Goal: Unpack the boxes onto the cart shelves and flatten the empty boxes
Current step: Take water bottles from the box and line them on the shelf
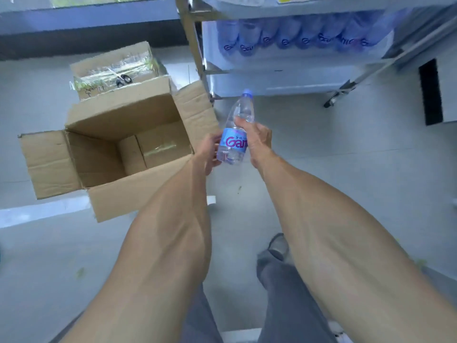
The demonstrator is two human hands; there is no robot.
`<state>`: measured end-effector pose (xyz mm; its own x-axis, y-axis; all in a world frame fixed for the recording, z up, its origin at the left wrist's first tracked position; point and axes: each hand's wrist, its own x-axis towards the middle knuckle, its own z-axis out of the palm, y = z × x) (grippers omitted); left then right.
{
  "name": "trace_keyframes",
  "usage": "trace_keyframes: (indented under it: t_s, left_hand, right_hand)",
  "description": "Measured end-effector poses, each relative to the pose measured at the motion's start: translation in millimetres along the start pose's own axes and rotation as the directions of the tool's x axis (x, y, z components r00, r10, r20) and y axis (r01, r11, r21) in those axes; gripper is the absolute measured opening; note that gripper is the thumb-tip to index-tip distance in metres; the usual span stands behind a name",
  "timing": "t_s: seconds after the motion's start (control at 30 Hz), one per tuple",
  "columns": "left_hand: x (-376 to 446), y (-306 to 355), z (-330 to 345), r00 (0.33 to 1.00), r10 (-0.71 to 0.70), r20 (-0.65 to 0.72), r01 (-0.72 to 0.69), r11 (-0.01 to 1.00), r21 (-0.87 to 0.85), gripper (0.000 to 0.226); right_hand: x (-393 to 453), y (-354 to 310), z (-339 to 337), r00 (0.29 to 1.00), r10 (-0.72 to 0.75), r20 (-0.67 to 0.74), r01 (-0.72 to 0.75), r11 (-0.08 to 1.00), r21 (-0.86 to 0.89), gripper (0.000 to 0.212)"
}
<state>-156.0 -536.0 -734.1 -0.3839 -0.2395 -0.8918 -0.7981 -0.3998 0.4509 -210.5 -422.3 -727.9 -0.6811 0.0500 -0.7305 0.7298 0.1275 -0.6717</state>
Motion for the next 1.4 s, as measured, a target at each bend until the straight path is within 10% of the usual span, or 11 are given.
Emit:
trace_keyframes:
  t_s: [0.3,1.03,1.2,1.4]
  left_hand:
    - [-13,14,168,0.992,0.075,0.106,-0.079,0.996,0.034,0.013]
    - [222,3,295,0.879,0.344,0.33,-0.397,0.911,0.107,0.033]
    - [201,-23,293,0.842,0.428,0.327,-0.371,0.901,-0.223,0.042]
    - [153,-42,316,0.807,0.537,0.248,-0.304,0.736,-0.605,0.028]
  right_hand:
    - [46,-53,-148,0.991,-0.083,-0.108,0.081,0.996,-0.026,0.035]
    - [307,1,-203,0.816,-0.533,-0.222,0.565,0.818,0.111,0.032]
    - [272,-1,-200,0.821,-0.523,-0.231,0.572,0.75,0.333,0.04]
    - [212,-24,-199,0.711,-0.692,-0.127,0.703,0.697,0.142,0.055]
